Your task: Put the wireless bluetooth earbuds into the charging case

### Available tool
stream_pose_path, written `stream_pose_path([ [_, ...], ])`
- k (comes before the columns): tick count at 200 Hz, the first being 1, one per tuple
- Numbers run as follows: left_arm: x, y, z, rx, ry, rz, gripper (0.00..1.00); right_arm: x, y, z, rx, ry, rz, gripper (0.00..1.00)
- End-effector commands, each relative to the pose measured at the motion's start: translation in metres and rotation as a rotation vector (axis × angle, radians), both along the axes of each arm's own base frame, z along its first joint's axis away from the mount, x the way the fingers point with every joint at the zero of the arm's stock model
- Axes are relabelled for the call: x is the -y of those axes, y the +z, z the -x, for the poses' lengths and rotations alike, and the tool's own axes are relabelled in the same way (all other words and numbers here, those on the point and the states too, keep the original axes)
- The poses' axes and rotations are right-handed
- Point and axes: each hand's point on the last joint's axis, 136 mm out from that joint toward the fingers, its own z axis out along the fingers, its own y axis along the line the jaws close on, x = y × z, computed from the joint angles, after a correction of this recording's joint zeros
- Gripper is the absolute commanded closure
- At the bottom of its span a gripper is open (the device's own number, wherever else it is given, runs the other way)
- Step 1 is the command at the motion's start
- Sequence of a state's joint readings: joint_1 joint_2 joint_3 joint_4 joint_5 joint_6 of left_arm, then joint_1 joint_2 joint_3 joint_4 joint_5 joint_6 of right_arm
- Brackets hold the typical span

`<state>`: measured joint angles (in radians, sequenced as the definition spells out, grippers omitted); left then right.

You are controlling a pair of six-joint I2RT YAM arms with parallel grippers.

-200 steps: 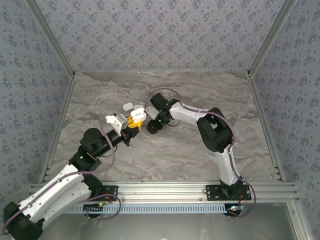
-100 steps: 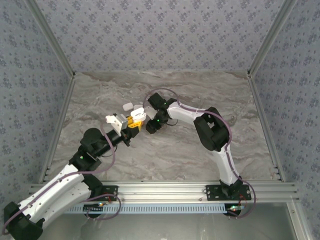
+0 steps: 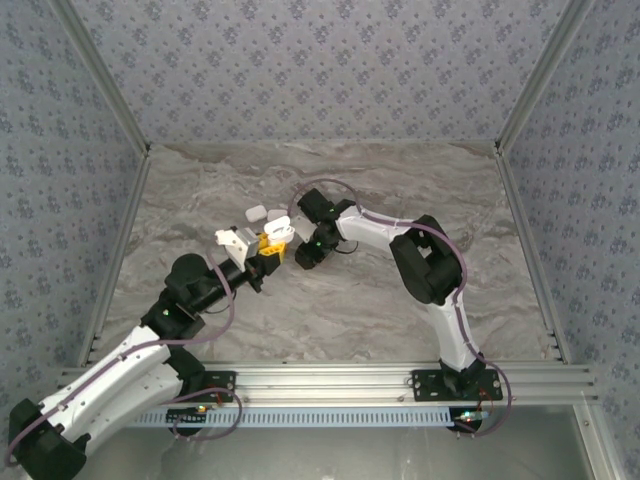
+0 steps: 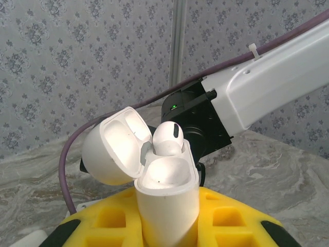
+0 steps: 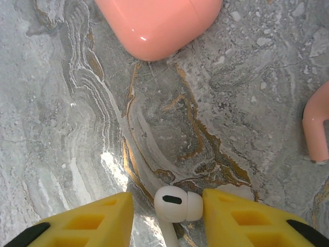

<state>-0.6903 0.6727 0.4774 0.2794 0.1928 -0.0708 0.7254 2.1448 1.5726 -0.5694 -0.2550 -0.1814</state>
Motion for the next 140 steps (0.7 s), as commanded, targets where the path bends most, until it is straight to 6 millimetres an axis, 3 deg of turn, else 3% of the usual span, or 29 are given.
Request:
stream_pose_path([
  [1, 0.000, 0.013, 0.001, 0.034, 0.000, 0.015, 0.98, 0.012, -0.002, 0.018, -0.041, 0.020, 0.051, 0.60],
  [76, 0.002, 0.012, -0.001, 0.031, 0.000, 0.009, 0.98, 0.008, 0.001, 0.016, -0.053, 0.002, 0.023, 0.73],
  [140, 0.003, 0.009, -0.001, 0.024, -0.003, 0.010, 0.98, 0.017, 0.035, 0.005, -0.005, -0.076, -0.078, 0.75],
])
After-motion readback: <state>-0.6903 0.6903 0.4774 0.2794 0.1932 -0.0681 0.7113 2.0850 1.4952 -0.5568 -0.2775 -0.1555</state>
